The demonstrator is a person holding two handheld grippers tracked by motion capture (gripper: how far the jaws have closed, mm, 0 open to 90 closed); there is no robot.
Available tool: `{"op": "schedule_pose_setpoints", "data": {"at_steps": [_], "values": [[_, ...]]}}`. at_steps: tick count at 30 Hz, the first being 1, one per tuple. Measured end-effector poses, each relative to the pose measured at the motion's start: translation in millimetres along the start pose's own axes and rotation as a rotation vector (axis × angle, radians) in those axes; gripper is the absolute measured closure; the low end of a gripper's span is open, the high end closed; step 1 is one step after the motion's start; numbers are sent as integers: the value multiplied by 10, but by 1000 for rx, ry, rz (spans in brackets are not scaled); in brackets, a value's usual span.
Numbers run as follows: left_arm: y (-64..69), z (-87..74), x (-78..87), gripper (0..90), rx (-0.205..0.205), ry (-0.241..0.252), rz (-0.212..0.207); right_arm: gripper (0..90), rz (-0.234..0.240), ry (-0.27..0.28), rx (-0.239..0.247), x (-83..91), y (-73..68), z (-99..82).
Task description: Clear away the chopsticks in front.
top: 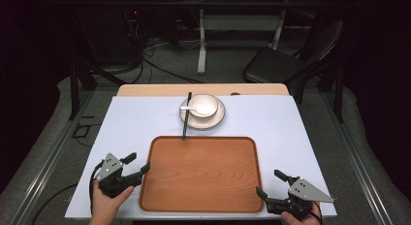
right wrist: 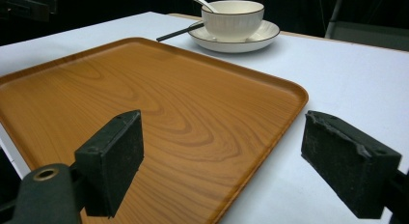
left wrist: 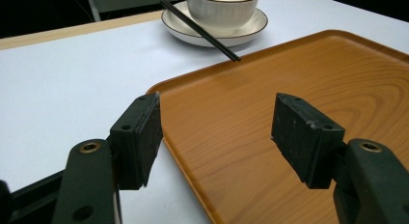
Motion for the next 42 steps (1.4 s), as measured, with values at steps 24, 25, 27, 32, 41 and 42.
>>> {"op": "schedule_pose_setpoints", "data": {"at_steps": [24, 25, 27, 32, 41, 42], "values": [[-109, 487, -397, 332, 64, -211, -27, 146, 23, -13, -14, -41, -10, -15], [-116, 516, -420, 332, 72, -215, -28, 146, 24, -12, -13, -43, -10, -15], [-128, 565, -455, 332, 83, -220, -32, 146, 25, -12, -10, -44, -11, -15], [-181, 799, -621, 333, 85, -250, -31, 146, 29, -8, -12, -41, -17, -11], [-159, 1053, -915, 338, 108, -314, -8, 146, 36, -4, -17, -33, -19, -9], [-159, 1053, -915, 338, 108, -314, -8, 146, 36, -4, -17, -33, -19, -9]]}}
Point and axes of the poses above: each handheld gripper's, and its own axes: x roughly backward along the jaws, z roughly out of its top, y roughly to its right, the point moved 5 cm from there along -x, roughly forward along the jaws, and after that the axes turned 3 degrees about z, right-handed, at the moved point
